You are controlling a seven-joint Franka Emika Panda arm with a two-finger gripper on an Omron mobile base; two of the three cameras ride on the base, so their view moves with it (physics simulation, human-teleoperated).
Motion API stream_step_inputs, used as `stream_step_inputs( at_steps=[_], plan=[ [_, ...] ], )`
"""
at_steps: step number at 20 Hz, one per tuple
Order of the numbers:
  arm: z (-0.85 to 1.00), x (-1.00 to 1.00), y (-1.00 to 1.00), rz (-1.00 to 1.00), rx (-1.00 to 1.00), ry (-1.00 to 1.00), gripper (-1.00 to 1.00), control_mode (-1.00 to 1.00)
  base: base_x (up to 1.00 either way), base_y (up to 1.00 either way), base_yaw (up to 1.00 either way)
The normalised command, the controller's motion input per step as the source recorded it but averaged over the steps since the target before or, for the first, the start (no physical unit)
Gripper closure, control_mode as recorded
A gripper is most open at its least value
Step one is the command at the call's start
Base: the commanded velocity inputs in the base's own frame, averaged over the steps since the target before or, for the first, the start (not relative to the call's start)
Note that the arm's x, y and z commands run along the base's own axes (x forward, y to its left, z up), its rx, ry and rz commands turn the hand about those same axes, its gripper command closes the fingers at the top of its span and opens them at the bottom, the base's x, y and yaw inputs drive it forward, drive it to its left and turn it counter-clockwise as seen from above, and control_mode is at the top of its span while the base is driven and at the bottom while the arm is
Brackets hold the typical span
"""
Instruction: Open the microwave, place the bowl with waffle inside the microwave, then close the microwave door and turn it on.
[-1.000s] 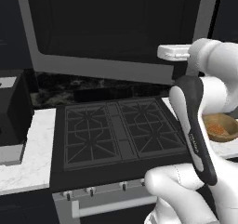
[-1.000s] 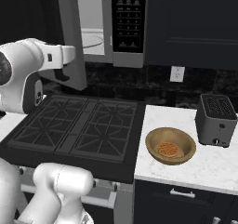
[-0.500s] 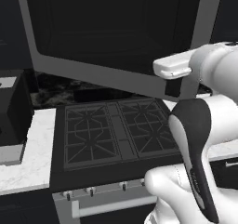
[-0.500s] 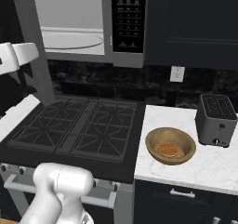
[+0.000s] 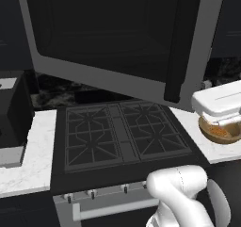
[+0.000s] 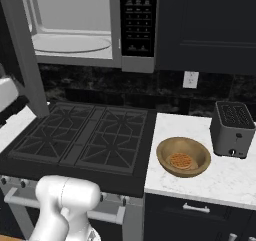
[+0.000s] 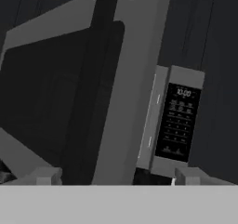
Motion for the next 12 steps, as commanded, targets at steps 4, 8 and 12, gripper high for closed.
stream_step_inputs(
  at_steps=[4,8,12],
  plan=[
    [0.60,-1.00,-0.96,-0.22,0.14,-0.06,-1.00,-1.00,0.00,0.00,0.00],
    [0.22,-0.17,-1.00,-0.11,0.27,0.26,-1.00,-1.00,0.00,0.00,0.00],
    [0.07,0.47,-1.00,0.13,0.32,0.21,-1.00,-1.00,0.00,0.00,0.00]
  ],
)
